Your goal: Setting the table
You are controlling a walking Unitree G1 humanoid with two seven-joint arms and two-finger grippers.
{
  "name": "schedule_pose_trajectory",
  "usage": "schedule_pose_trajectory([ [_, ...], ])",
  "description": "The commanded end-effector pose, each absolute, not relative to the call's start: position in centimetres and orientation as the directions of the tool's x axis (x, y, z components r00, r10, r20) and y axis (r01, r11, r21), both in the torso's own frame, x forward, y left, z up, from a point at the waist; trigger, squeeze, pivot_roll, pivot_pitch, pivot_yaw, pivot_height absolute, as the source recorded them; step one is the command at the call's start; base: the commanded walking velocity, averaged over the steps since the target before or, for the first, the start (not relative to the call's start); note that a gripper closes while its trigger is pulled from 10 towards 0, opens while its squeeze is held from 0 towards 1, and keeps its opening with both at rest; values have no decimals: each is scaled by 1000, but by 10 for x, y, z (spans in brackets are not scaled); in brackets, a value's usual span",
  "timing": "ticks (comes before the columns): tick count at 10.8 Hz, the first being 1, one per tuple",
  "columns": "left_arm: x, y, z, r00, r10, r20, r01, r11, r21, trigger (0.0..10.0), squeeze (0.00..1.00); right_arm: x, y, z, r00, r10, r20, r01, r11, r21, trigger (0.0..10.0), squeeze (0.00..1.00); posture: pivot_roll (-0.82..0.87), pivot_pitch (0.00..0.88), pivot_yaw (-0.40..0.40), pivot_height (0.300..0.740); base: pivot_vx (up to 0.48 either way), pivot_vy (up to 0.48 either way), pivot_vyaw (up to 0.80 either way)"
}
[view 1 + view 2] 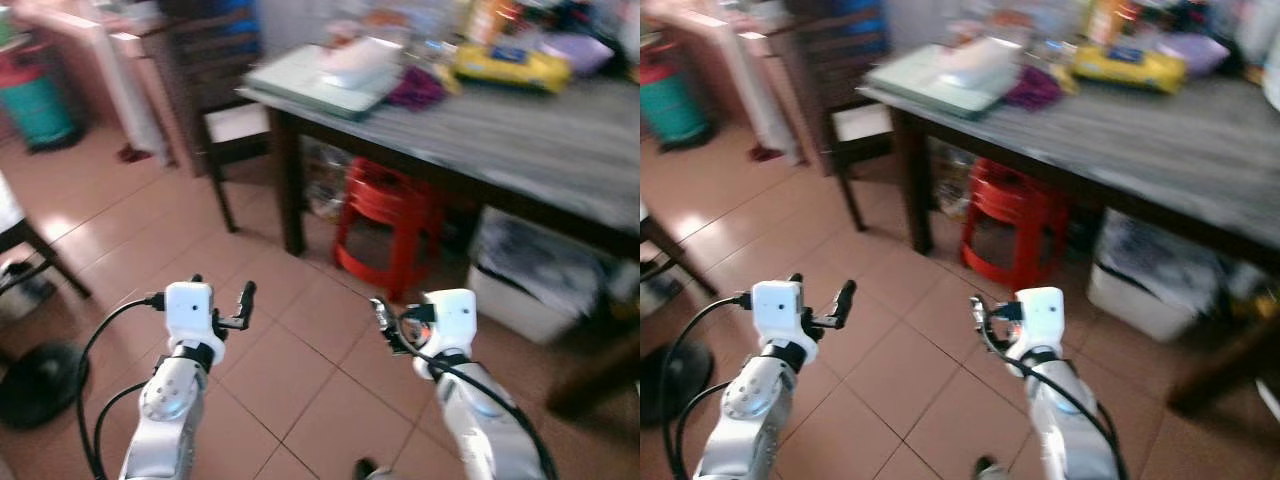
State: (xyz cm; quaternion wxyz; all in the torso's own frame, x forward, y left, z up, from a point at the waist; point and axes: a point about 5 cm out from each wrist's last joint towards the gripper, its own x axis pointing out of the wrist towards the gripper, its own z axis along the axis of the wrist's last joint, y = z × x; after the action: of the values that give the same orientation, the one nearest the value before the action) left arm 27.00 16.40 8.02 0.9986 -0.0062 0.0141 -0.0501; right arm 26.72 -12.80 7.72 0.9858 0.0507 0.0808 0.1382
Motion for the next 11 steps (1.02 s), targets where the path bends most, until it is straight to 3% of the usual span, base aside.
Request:
schedule_pose_trajectory([
  [1, 270, 164, 79, 994, -103, -36, 103, 995, -10, 10000, 0, 267, -131, 80, 955, 264, -137, -249, 961, 117, 10000, 0, -91, 102, 97, 740, 0, 0, -800],
  [11, 273, 163, 79, 996, -81, -28, 82, 996, 23, 10000, 0, 270, -131, 83, 957, 262, -128, -248, 962, 118, 10000, 0, -91, 101, 94, 740, 0, 0, -800],
])
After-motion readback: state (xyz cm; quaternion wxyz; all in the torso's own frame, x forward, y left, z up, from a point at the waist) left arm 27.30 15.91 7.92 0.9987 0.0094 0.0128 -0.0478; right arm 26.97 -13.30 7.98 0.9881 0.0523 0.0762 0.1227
